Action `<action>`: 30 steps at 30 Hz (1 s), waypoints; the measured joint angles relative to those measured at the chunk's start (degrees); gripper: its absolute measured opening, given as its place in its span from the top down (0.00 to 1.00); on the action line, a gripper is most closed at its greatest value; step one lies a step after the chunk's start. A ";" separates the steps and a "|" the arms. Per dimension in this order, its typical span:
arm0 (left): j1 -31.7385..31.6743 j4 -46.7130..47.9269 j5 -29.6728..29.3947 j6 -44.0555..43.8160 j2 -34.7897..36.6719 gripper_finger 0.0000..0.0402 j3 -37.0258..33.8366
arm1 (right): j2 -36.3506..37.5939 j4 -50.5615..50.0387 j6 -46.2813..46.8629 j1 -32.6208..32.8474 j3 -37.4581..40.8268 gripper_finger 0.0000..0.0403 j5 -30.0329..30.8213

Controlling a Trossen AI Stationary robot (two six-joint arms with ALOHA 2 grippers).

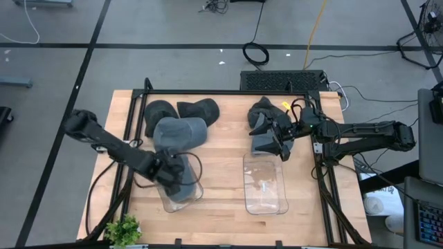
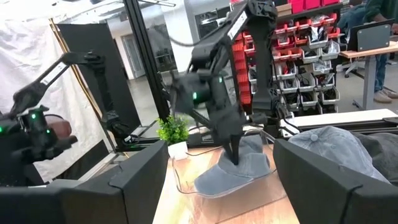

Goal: Pick & Place hat
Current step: Put the top gray cap into the left transparent bin

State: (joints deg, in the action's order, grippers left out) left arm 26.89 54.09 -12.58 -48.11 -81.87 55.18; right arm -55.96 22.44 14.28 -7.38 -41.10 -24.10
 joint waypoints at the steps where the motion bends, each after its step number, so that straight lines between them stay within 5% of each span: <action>1: -0.41 0.10 0.52 -0.10 -1.30 1.00 0.00 | 0.00 0.00 0.00 0.00 0.00 0.31 0.00; 8: -2.89 -1.85 4.66 3.28 -6.42 1.00 0.00 | 0.00 0.04 0.00 0.00 0.00 0.31 0.02; 17: -2.69 8.16 0.87 1.30 -1.50 1.00 7.38 | 0.00 0.04 0.00 0.00 0.00 0.31 0.02; 22: 1.10 3.45 1.58 3.50 -1.07 1.00 9.88 | 0.00 0.04 0.00 -0.02 0.00 0.31 0.02; 30: -0.24 -5.76 4.36 4.15 -6.85 1.00 3.51 | 0.00 0.02 0.07 -0.01 0.00 0.31 0.02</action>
State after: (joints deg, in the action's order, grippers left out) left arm 26.65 48.34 -8.22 -43.96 -88.72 58.68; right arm -55.96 22.46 14.35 -7.39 -41.10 -24.08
